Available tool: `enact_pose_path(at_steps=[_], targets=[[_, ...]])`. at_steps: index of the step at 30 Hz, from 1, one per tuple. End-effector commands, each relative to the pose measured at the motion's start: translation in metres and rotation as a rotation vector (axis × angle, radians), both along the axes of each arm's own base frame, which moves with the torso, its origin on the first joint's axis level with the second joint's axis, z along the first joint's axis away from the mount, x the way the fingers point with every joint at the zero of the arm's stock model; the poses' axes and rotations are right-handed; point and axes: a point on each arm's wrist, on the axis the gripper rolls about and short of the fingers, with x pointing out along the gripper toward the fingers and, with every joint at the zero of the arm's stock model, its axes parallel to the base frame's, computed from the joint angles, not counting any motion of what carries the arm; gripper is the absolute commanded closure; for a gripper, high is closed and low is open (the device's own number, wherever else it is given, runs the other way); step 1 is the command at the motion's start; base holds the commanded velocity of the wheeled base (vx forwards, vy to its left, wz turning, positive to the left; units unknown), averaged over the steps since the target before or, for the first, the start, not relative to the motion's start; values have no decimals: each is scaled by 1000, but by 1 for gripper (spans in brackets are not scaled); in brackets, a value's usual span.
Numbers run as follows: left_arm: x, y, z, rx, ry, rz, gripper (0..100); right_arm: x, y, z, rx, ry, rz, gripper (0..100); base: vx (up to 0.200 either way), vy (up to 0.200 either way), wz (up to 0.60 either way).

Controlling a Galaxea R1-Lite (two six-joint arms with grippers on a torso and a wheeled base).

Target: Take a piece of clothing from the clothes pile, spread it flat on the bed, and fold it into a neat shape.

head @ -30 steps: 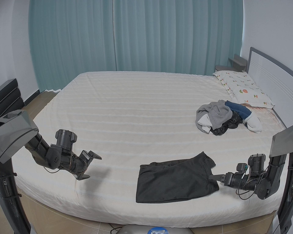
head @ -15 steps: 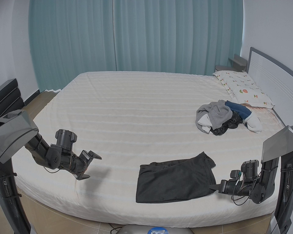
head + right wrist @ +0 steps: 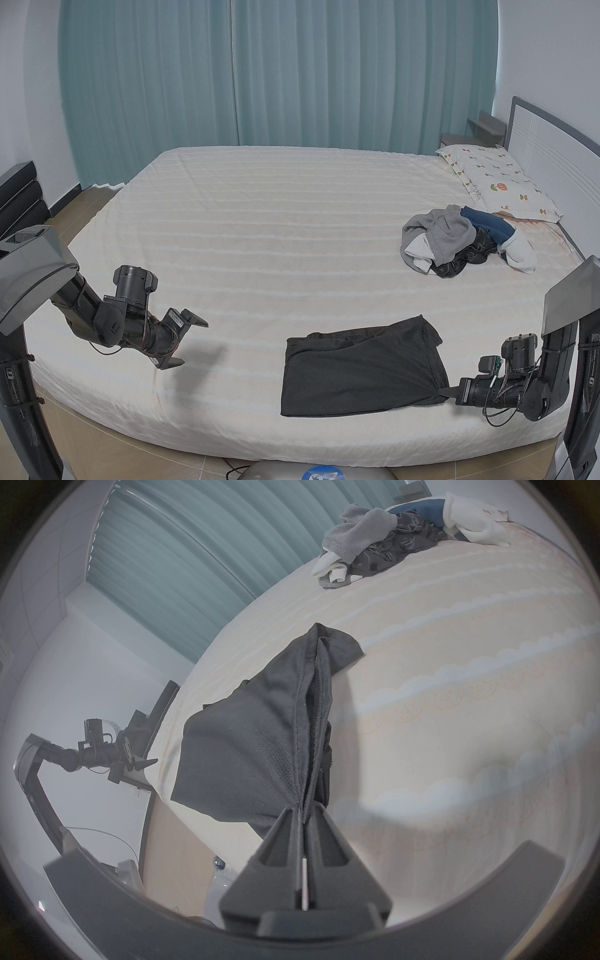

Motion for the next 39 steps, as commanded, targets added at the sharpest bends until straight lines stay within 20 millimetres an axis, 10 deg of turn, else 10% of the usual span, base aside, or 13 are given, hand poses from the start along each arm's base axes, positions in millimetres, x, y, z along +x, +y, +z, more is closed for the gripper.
enact_pose_path(at_steps=[1,2,15,32,39], targets=[[0,0,0,0,1,1,0,-3,0,0,-12,1,14,100,0,0,0],[0,0,0,0,1,1,0,-3,0,1,-13,-2,14,0,0,0,0],[0,0,0,-1,0,2,0,36,-7,37,81,-184,-85,0,0,0,0],[0,0,0,-2,2,3,0,148,37,0,185,-145,-155,0,0,0,0],[0,0,0,-2,1,1,0,153,39,0,190,-148,-169,0,0,0,0]])
